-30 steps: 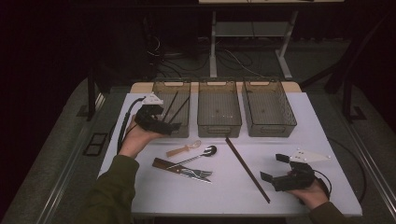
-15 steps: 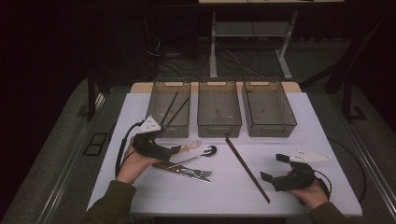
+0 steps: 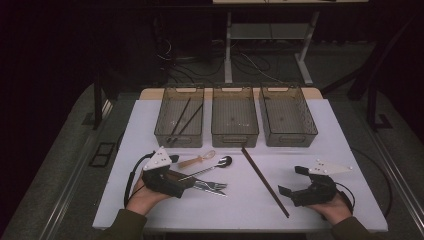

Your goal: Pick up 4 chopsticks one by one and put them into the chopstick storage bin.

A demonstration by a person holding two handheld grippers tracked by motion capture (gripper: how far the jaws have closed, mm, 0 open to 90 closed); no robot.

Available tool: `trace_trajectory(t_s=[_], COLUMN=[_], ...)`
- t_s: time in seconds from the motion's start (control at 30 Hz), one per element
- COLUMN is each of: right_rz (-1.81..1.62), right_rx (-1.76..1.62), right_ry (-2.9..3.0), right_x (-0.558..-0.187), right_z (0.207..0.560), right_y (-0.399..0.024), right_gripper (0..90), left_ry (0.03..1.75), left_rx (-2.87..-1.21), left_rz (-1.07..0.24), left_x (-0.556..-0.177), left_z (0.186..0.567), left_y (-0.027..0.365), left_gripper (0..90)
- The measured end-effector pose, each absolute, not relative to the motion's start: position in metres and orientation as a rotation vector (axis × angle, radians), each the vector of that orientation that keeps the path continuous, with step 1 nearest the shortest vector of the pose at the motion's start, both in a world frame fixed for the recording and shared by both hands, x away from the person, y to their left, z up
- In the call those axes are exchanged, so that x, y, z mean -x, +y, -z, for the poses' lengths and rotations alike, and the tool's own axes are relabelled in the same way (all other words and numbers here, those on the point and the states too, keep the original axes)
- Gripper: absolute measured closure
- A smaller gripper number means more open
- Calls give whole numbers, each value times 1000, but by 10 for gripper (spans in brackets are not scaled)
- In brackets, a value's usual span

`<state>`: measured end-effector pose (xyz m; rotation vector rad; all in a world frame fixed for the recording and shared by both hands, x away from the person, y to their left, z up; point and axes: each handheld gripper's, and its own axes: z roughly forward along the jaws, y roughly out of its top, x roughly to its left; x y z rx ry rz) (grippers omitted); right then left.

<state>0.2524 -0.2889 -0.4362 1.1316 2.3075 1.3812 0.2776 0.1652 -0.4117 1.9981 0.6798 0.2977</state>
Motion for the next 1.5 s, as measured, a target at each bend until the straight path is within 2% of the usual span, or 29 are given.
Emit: trace_trajectory(t_s=[0.13,0.17,0.23,0.3,0.33,0.4,0.57,0.8,0.87,0.9,0.93,1.07,1.5], right_rz=[-1356,-1352,-1351,-1351,-1355,-1349,-1293,-1221,-1218,-1212,-1205,-1182,-1089], right_rx=[-1131,-1133,-1134,-1113,-1094,-1075,-1042,-1009,-1000,-980,-965,-925,-852], right_ry=[2331,2335,2345,2366,2381,2416,2492,2568,2582,2611,2628,2686,2777], right_x=[-252,-252,-251,-250,-249,-247,-244,-243,-242,-242,-241,-239,-235], right_z=[435,434,434,433,433,433,433,435,435,435,436,437,443], right_y=[-289,-289,-289,-290,-289,-287,-281,-274,-273,-271,-269,-263,-252], right_gripper=[10,47,53,162,166,268,431,707,740,802,824,891,894], left_ry=[691,697,700,707,701,693,674,675,676,681,686,691,697], left_rx=[-1963,-1960,-1964,-1976,-1989,-2008,-2041,-2051,-2052,-2050,-2048,-2043,-2048], left_rz=[-284,-279,-271,-242,-241,-239,-225,-214,-213,-216,-218,-218,-209], left_x=[-271,-269,-268,-263,-262,-261,-262,-263,-263,-264,-264,-264,-265], left_z=[417,419,420,424,426,428,430,433,433,433,433,432,433], left_y=[166,166,167,168,167,166,161,159,159,160,160,160,161], left_gripper=[0,0,0,0,0,0,1,8,8,7,5,4,2])
